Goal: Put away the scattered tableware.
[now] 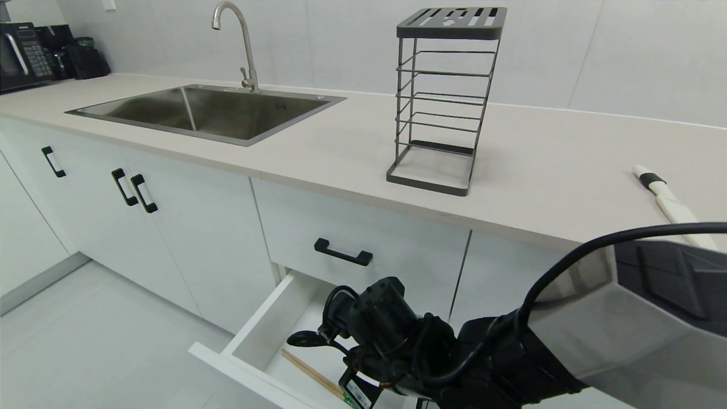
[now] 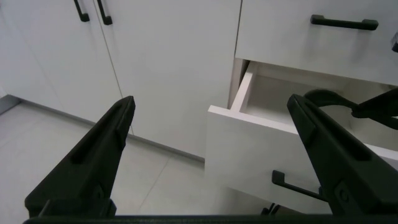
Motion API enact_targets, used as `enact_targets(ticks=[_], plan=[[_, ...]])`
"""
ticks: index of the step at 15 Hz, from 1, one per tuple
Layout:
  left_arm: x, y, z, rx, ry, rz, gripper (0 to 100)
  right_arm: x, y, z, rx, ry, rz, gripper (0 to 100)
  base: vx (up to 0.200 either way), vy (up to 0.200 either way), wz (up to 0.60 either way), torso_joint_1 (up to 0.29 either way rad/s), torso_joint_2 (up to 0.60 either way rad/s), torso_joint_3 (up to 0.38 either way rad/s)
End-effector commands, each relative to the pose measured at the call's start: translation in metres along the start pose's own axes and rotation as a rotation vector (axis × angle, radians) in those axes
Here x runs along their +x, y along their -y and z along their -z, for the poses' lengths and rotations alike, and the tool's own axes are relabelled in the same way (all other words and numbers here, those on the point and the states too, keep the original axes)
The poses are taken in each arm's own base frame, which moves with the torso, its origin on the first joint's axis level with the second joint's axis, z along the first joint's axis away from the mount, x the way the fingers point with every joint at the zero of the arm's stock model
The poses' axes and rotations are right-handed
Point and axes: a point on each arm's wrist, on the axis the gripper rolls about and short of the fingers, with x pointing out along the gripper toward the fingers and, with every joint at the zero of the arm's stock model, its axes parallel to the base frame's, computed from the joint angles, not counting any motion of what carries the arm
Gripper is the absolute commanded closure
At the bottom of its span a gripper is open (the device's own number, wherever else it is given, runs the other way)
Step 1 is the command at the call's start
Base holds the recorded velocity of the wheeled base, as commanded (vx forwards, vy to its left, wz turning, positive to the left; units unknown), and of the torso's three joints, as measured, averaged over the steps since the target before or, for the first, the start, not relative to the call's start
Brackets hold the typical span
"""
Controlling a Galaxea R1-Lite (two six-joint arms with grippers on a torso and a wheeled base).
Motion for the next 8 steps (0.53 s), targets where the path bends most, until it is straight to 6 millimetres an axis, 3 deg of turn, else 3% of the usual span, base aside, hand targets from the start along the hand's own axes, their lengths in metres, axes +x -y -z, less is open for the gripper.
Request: enact_targets(ticks=[1, 8], plan=[[0.000, 0.000, 0.000, 0.000, -0.001, 0.000, 0, 0.011, 0.001, 0.005, 0.005, -0.024, 0.016, 100, 0.000, 0.000, 0.00, 0.000, 0.00, 0.000], [0.000, 0.000, 0.000, 0.000, -0.001, 0.000, 0, 0.032, 0.007, 0.002, 0.039, -0.021, 0.044, 100, 0.000, 0.000, 0.00, 0.000, 0.00, 0.000]])
